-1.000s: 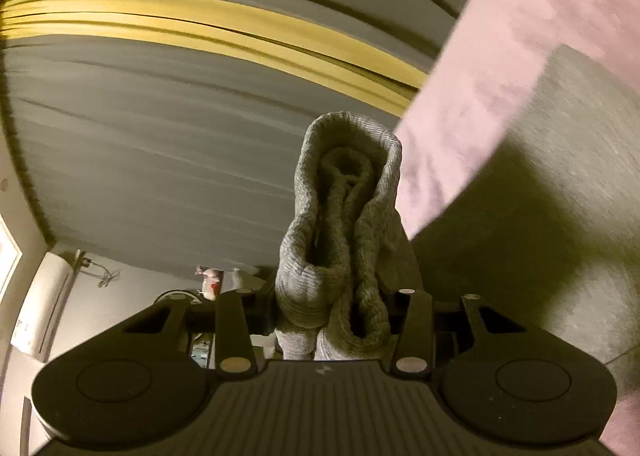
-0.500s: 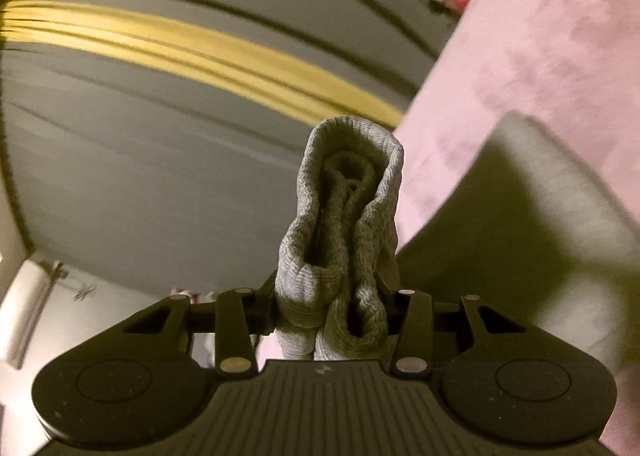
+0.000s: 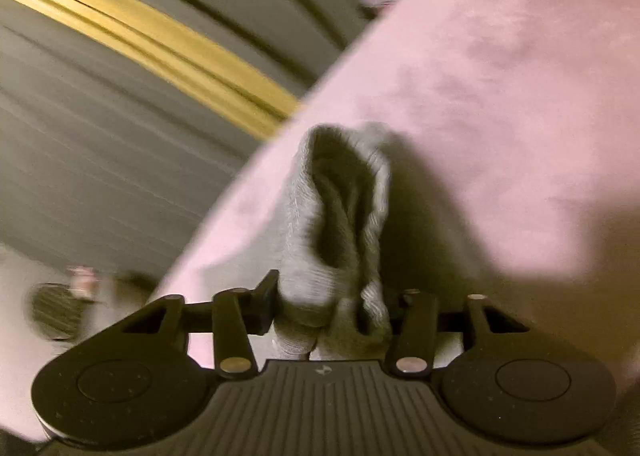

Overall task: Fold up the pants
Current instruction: 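Grasp the folded cuff end with the right tool and fold it over, then open the right tool and release the folded sweatpants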

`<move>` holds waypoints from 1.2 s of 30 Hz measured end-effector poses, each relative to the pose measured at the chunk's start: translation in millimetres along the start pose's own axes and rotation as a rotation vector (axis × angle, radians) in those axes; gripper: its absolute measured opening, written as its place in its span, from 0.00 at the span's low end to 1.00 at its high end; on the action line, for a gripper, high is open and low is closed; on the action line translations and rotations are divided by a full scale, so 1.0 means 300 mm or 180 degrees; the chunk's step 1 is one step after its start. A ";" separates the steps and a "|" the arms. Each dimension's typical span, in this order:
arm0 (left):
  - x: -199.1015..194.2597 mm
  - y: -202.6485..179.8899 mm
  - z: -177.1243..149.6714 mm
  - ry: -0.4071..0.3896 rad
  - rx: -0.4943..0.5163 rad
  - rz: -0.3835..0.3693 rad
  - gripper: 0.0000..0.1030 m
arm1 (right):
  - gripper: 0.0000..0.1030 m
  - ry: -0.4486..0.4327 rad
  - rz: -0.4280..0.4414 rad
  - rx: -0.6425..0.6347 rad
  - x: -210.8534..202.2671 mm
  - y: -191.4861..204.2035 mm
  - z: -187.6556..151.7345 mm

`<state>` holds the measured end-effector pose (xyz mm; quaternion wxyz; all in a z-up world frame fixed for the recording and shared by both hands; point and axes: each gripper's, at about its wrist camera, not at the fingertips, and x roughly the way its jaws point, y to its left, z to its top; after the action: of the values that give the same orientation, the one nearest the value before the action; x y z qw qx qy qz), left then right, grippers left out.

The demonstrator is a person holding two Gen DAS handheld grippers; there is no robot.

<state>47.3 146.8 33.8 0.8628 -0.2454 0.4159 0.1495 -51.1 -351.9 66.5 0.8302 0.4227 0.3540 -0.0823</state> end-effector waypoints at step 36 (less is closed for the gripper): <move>-0.313 -0.470 -0.383 -0.0446 0.2895 -0.0507 0.99 | 0.92 -0.0061 -0.0053 -0.0581 -0.135 -0.106 -0.066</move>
<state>-18.8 -39.1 89.0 0.9176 0.1373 0.3597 -0.0984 -105.0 -363.6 64.9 0.8679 0.3415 0.3556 -0.0607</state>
